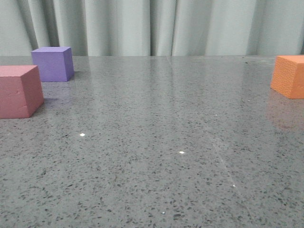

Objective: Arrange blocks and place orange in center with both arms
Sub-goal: 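Move the right gripper above the orange cube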

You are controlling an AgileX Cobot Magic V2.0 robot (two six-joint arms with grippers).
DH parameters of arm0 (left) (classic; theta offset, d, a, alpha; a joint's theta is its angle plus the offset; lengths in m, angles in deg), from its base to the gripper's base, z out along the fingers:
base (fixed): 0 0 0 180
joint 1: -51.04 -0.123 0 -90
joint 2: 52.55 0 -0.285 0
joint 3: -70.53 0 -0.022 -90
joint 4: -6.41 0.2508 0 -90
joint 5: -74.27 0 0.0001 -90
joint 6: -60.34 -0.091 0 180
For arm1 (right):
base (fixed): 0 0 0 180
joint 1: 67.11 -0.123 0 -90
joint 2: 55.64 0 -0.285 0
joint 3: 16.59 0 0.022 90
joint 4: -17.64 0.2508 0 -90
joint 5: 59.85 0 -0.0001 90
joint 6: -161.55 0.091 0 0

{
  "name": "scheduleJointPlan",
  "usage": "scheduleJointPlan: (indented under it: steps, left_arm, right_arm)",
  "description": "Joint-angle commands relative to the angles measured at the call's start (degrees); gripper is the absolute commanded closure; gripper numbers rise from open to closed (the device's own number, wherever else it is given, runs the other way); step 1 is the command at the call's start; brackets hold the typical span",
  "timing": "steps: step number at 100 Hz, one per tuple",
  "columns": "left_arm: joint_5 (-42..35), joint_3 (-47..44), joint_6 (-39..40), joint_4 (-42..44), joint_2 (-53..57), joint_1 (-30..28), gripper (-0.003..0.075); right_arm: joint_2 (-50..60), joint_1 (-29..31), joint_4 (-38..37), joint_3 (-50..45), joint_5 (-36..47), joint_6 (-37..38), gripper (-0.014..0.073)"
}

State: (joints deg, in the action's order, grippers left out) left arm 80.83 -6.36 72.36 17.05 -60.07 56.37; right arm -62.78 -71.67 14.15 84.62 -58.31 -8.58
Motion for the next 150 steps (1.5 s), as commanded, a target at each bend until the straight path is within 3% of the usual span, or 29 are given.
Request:
scheduleJointPlan:
  steps: [1,64,82,92,104,125,137,150]
  left_arm:
    - [-4.8,-3.2,0.0,0.0,1.9,-0.2,0.0739]
    - [-4.8,-3.2,0.0,0.0,1.9,-0.2,0.0739]
    - [-4.8,-3.2,0.0,0.0,1.9,-0.2,0.0739]
    - [-4.8,-3.2,0.0,0.0,1.9,-0.2,0.0739]
    - [-4.8,-3.2,0.0,0.0,1.9,-0.2,0.0739]
    - [-4.8,-3.2,0.0,0.0,1.9,-0.2,0.0739]
    - [-4.8,-3.2,0.0,0.0,1.9,-0.2,0.0739]
    - [-4.8,-3.2,0.0,0.0,1.9,-0.2,0.0739]
  right_arm:
    - [1.1,0.2,0.2,0.8,4.9,-0.7,0.0661]
    - [1.1,0.2,0.2,0.8,4.9,-0.7,0.0661]
    - [1.1,0.2,2.7,2.1,9.2,-0.2,0.0661]
    - [0.9,0.2,5.4,7.1,0.7,-0.2,0.0661]
    - [-1.4,0.2,5.4,16.9,-16.2,-0.2,0.0661]
    - [-15.6,0.2,5.5,37.5,-36.3,-0.2,0.0661]
    - [-26.3,0.2,5.4,49.0,-43.2,-0.2,0.0661]
    - [-37.6,0.2,4.9,57.0,-44.6,-0.2,0.0661]
